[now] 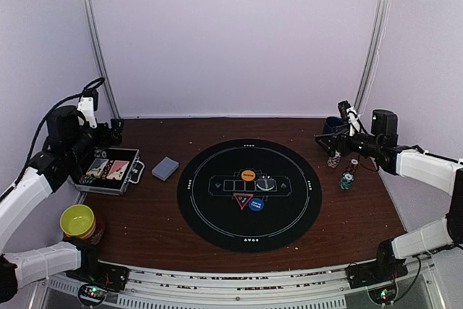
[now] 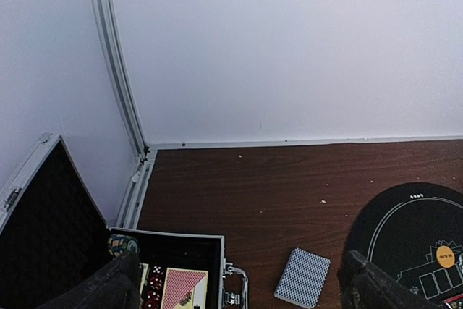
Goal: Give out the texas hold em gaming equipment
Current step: Pick up the dealer button from the community card area.
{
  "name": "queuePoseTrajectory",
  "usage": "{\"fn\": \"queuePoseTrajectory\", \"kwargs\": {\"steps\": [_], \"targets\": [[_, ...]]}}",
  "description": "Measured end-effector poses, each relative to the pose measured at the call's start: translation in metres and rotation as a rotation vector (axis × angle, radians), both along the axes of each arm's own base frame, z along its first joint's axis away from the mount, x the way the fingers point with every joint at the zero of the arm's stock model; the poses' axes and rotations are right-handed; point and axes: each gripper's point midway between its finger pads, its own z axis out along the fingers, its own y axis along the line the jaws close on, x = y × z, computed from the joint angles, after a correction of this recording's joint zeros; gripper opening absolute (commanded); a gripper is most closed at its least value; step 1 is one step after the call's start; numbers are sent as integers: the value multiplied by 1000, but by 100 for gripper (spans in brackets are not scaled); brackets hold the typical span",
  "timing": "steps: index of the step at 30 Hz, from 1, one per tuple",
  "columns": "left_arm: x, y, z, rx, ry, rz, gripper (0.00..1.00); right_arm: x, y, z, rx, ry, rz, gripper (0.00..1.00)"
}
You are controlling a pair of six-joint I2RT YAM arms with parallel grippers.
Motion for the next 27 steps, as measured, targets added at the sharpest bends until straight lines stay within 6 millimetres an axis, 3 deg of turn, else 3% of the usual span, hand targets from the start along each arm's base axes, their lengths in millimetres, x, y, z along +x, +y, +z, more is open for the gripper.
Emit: {"fn": "queuePoseTrajectory", "kwargs": {"steps": [7, 12, 20, 27], "targets": [[9, -11, -13, 14, 51, -55, 98, 4, 11, -10, -59, 30, 43, 100], [16, -17, -13, 12, 67, -84, 98, -1, 30, -26, -117, 64, 92, 100], [20, -22, -25, -19, 143, -79, 98, 13, 92, -42, -267, 99, 194, 100], [5, -13, -32, -55, 163, -25, 98, 37, 147, -74, -420, 197, 297, 100]]}}
